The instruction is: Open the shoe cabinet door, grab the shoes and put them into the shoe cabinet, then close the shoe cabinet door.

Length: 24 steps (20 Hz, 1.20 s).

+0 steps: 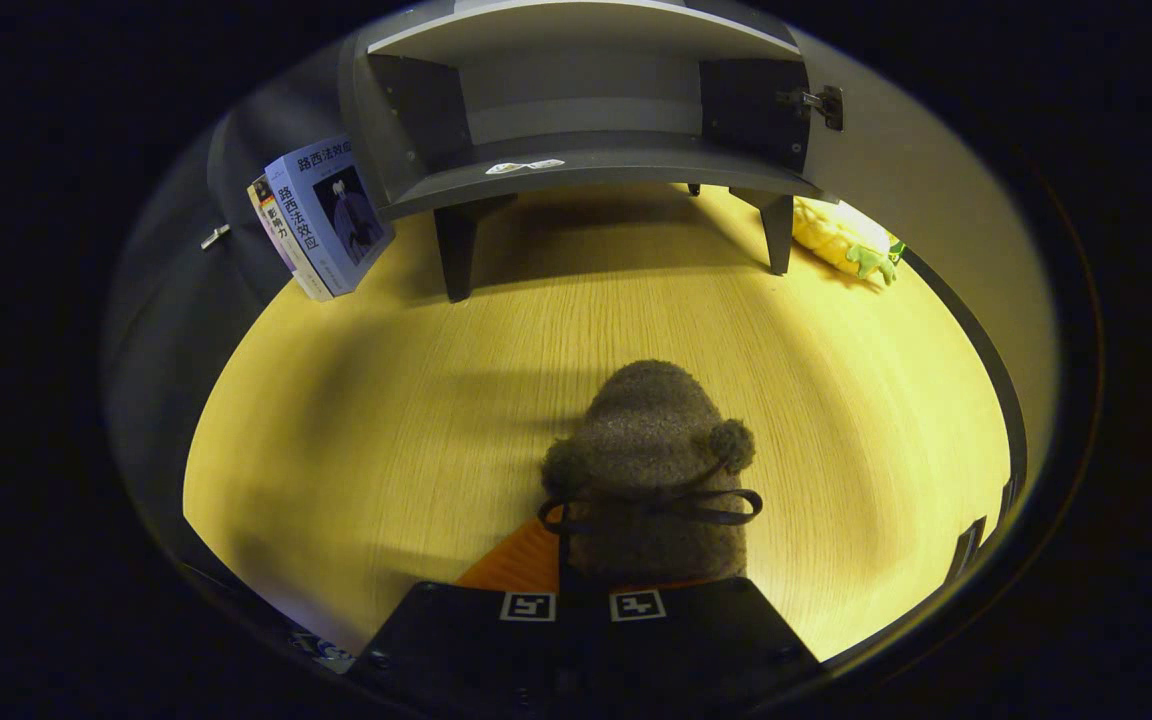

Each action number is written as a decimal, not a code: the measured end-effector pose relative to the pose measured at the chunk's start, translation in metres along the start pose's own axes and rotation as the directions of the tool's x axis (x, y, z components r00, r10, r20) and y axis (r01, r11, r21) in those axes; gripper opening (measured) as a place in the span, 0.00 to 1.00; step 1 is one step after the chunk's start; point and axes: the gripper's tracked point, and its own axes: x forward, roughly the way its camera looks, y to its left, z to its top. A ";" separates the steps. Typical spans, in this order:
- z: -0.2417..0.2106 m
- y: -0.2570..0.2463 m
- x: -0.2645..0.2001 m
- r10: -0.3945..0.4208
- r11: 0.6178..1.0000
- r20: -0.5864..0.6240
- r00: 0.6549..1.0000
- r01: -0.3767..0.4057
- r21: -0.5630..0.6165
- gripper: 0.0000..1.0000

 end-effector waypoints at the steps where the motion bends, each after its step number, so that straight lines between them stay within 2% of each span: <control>1: 0.005 -0.001 -0.004 0.002 1.000 0.005 1.000 -0.002 0.007 0.05; 4: 0.033 -0.002 -0.027 0.010 1.000 0.044 0.999 -0.010 0.004 0.05; 10: 0.124 0.005 -0.097 0.032 0.999 0.197 0.980 -0.024 -0.040 0.05; 18: 0.249 0.017 -0.178 0.053 0.996 0.397 0.916 -0.022 -0.084 0.05; 24: 0.315 0.016 -0.207 0.045 0.997 0.470 0.881 -0.012 -0.072 0.05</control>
